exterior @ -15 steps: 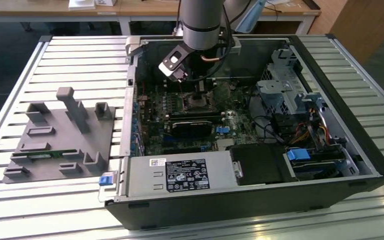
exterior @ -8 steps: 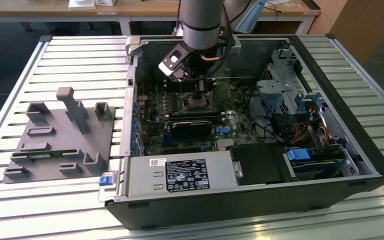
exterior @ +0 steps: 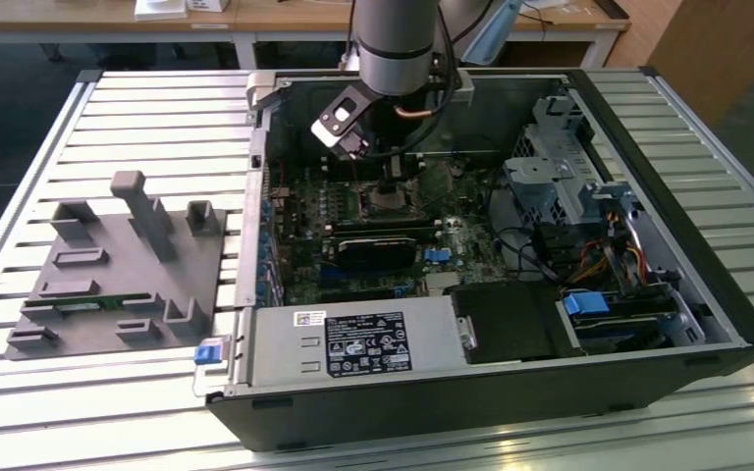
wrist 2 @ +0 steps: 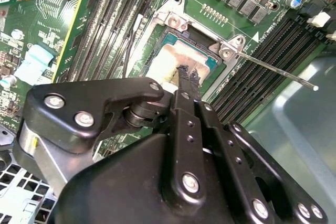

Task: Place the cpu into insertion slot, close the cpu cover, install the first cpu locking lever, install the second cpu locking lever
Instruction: 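Close the cpu cover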

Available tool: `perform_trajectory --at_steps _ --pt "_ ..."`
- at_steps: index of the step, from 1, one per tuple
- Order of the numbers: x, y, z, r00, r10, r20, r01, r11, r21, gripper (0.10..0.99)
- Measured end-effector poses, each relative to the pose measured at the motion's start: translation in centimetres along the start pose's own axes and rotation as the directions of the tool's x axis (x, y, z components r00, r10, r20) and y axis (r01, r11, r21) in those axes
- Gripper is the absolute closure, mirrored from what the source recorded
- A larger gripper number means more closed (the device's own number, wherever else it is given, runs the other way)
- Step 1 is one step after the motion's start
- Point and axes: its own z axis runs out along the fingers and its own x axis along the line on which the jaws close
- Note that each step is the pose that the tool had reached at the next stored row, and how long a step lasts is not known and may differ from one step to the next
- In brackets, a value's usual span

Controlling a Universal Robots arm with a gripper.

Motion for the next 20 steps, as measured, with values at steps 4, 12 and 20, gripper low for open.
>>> perform_trajectory --at_steps 4,12,20 --pt "0.0 0.0 -0.14 1.0 0.0 0.0001 0.0 1.0 0.0 0.98" --pt "0.01 0.02 -0.72 1.0 0.0 0.0 0.0 1.0 0.0 0.98" --pt "0.04 0.05 -1.76 1.0 0.0 0.0004 0.0 1.0 0.004 0.98"
